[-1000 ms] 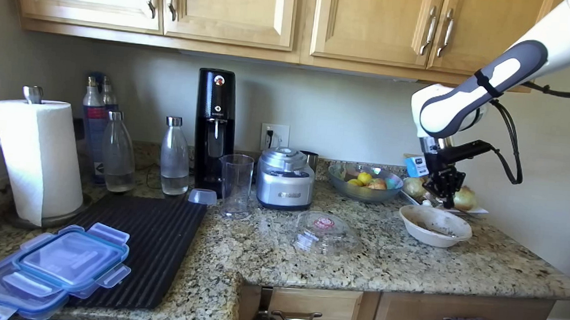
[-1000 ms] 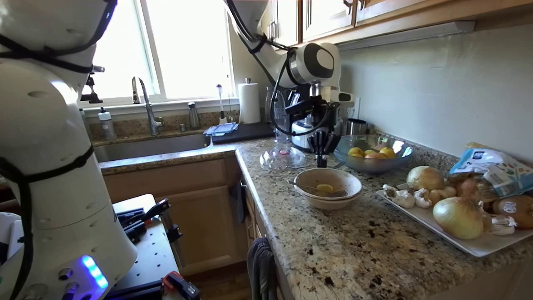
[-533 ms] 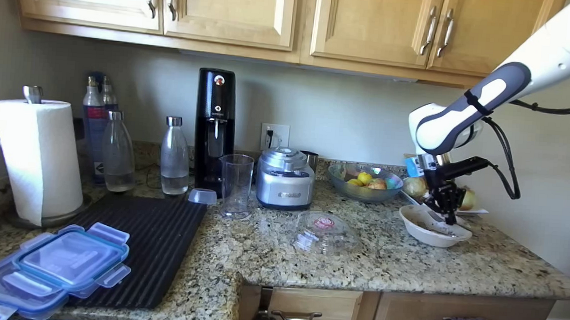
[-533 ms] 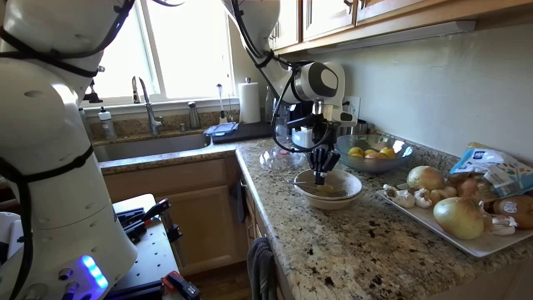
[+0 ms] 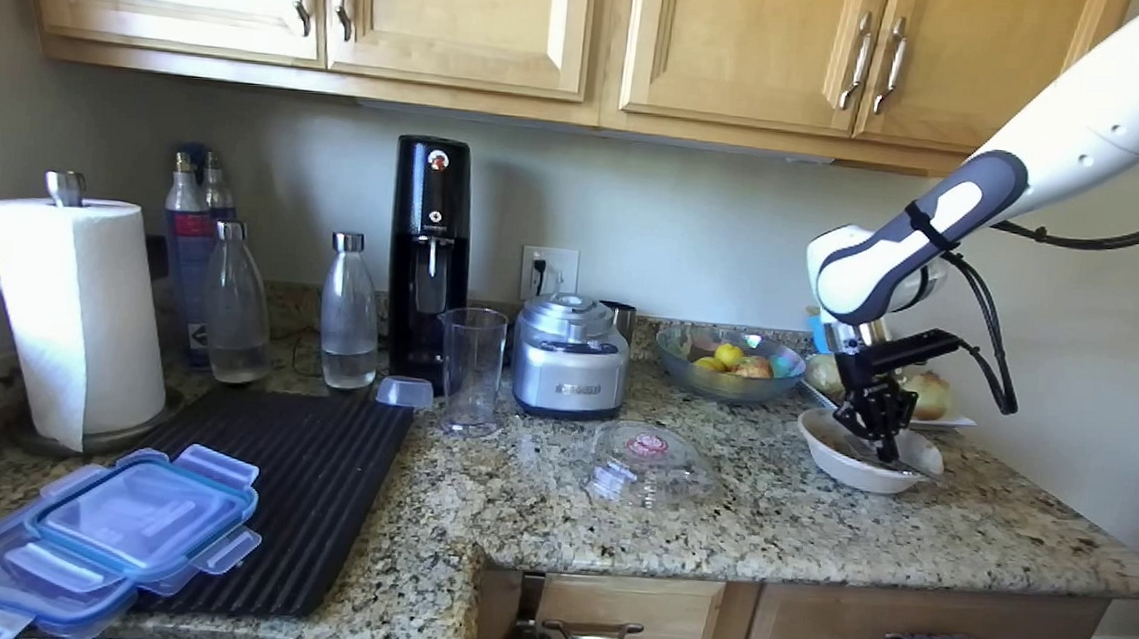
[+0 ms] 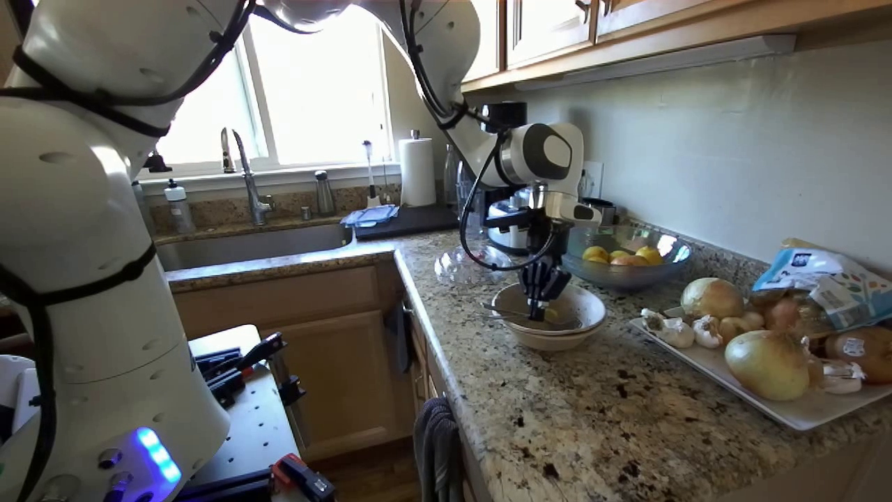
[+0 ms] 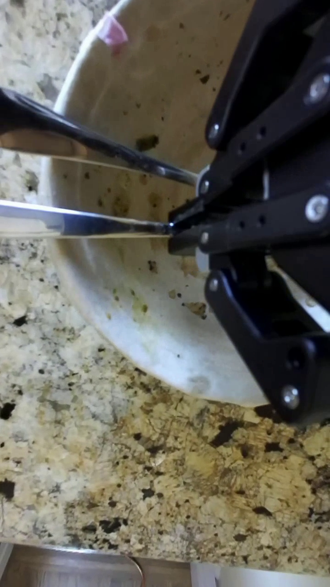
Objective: Put the bowl on the right on top of the bowl on the left, place the silver forks in the topmost bowl
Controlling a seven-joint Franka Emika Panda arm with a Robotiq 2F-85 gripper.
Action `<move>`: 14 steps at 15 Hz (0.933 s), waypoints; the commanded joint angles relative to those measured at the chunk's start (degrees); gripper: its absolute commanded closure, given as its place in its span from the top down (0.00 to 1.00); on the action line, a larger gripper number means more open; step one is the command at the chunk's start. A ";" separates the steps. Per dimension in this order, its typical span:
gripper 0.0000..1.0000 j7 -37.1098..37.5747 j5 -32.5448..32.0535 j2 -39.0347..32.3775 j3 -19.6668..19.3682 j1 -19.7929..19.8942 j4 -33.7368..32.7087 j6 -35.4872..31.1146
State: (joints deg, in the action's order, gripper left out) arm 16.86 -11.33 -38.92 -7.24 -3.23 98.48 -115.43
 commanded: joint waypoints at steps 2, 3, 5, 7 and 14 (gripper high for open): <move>0.32 0.39 0.65 -0.78 -0.03 0.54 -2.40 1.11; 0.33 0.35 0.56 -0.64 -0.04 0.49 -2.46 1.03; 0.44 0.69 0.26 0.28 -0.14 0.18 -2.03 0.82; 0.57 0.84 0.36 1.73 -0.04 0.00 -1.18 0.80; 0.98 3.40 -0.48 12.50 0.01 -1.26 8.01 -5.94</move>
State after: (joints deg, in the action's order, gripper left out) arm 17.45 -11.31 -34.47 -7.10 -3.82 97.97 -117.27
